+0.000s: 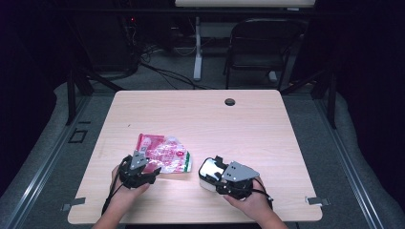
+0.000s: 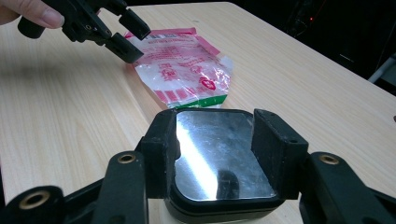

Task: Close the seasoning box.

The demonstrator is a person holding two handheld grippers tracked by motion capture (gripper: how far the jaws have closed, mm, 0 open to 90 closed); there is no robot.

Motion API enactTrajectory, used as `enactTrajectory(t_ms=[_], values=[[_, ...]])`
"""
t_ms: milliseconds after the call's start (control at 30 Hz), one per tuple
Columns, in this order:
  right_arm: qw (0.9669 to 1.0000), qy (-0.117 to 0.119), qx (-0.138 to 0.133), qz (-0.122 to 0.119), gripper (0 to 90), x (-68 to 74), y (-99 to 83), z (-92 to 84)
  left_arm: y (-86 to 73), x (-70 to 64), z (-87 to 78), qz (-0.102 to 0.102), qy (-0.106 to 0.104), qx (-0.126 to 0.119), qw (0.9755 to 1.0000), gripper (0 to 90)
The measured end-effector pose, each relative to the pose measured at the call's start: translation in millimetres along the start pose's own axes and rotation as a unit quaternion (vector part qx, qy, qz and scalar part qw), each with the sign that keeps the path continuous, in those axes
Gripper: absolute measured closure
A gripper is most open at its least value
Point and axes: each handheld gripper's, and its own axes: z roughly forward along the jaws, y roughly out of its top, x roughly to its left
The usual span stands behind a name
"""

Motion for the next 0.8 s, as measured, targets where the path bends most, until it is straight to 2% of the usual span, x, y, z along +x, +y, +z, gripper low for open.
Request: enactTrajectory(t_ms=[400,633,800], values=[[0.9994,-0.019,-0.003,0.029,50.0,-15.8,-3.5,-5.7,-0.4,0.8,-0.1,-0.003,0.002,-0.003,1.0000,39.0],[0.9975,-0.033,-0.005,0.063,47.8,-28.9,-8.6,-8.1,-0.5,1.4,-0.3,-0.004,0.002,-0.002,1.0000,39.0],[0.9962,-0.047,0.004,0.073,47.4,-37.0,-12.5,-9.8,-0.8,2.2,-0.3,-0.006,0.002,-0.002,1.0000,39.0]])
